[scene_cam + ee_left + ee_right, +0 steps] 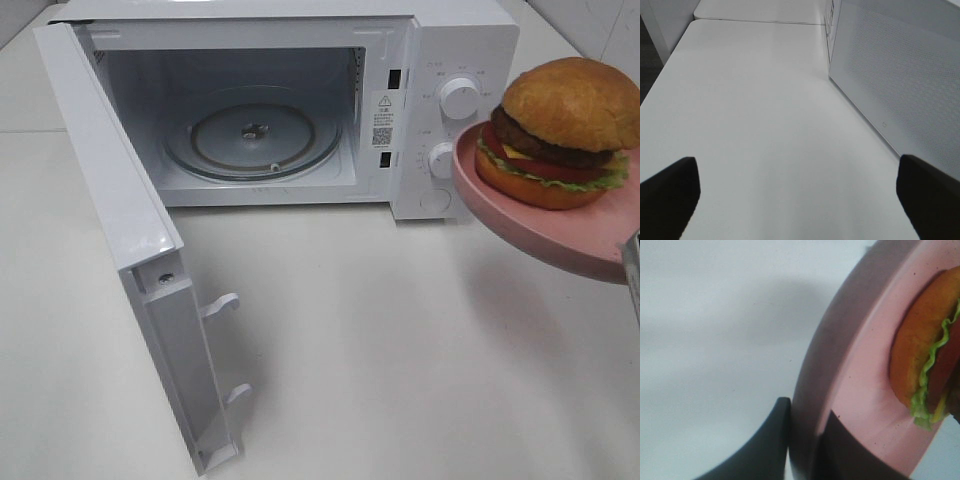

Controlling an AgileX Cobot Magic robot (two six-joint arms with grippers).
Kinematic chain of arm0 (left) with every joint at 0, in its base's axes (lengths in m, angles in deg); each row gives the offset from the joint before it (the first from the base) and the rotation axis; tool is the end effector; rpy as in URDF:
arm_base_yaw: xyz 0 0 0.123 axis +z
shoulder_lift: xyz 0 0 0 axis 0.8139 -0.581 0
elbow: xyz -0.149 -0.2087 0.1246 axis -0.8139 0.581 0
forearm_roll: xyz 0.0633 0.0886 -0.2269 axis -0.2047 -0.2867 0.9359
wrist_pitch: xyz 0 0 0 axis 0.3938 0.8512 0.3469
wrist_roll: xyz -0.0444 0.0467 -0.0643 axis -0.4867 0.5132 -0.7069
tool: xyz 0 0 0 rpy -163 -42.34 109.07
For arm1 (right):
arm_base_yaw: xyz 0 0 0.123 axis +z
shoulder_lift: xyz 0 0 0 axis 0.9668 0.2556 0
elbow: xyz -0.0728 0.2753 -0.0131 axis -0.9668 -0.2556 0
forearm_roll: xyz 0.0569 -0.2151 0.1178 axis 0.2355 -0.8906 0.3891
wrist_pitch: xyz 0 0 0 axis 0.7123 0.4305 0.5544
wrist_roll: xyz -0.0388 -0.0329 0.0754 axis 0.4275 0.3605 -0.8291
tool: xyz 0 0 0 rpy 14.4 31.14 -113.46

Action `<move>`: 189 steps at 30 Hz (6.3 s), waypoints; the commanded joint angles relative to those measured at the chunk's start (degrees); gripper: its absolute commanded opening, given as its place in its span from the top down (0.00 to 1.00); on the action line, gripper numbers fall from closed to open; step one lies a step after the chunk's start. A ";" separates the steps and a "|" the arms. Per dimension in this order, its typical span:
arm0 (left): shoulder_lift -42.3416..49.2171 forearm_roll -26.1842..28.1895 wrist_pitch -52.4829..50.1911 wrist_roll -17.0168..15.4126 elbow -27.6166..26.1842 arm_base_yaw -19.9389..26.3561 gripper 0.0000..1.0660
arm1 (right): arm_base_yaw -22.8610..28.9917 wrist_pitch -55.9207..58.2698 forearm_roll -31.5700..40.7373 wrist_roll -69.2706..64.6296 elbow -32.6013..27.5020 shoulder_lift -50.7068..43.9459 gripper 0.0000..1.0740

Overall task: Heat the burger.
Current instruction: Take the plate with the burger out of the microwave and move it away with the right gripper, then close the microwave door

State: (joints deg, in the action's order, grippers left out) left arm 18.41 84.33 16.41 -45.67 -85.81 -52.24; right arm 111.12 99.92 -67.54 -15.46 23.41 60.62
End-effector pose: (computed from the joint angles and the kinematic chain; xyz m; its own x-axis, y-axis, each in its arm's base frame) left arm -0.0079 -0.0064 0.2811 -0.4435 -0.0280 -0.8959 0.0160 0.9991 -0.0391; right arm 0.1389 0.0618 0.2558 0.1136 -0.9931 0.0305 -0.7415 -0.1052 -0.6626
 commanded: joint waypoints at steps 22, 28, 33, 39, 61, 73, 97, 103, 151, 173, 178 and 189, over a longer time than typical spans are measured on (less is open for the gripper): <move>0.63 -0.17 -0.06 -0.11 0.00 0.29 0.06 | 0.06 8.54 -14.04 -36.04 0.29 -0.92 0.98; 0.63 -0.17 -0.06 -0.11 0.00 0.29 0.06 | 0.06 12.83 -16.96 -46.18 0.29 0.80 0.98; 0.63 -0.17 -0.06 -0.11 0.00 0.29 0.06 | 0.06 14.78 -17.19 -51.11 0.29 4.01 0.98; 0.63 -0.17 -0.06 -0.11 0.00 0.29 0.06 | 0.06 14.84 -17.70 -55.58 0.29 8.71 0.98; 0.63 -0.17 -0.06 -0.11 0.00 0.29 0.06 | -0.11 16.04 -18.33 -88.52 0.29 34.89 0.97; 0.63 -0.17 -0.06 -0.11 0.00 0.29 0.06 | -2.23 9.63 -19.37 -100.15 0.34 43.95 0.95; 0.63 -0.17 -0.06 -0.11 0.00 0.29 0.06 | -9.22 5.96 -16.39 -93.79 2.98 48.01 0.74; 0.63 -0.17 -0.06 -0.11 0.00 0.29 0.06 | -9.22 7.10 -11.40 -89.50 5.84 48.01 0.54; 0.63 -0.17 -0.06 -0.11 0.00 0.29 0.06 | -9.22 19.54 23.66 -48.13 6.59 -21.20 0.28; 0.63 -0.17 -0.06 -0.11 0.00 0.29 0.06 | -26.76 12.32 25.84 -47.61 -2.81 -47.61 0.29; 0.63 -0.17 -0.06 -0.11 0.00 0.29 0.06 | -28.42 12.32 25.78 -47.73 -2.81 -50.13 0.29; 0.34 -0.17 -0.06 -0.11 0.00 0.29 0.06 | -30.19 12.32 25.84 -47.50 -2.81 -52.43 0.29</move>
State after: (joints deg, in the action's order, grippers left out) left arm 18.41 84.33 16.41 -45.67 -85.81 -52.24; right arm 81.26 112.92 -41.81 -63.77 20.72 10.20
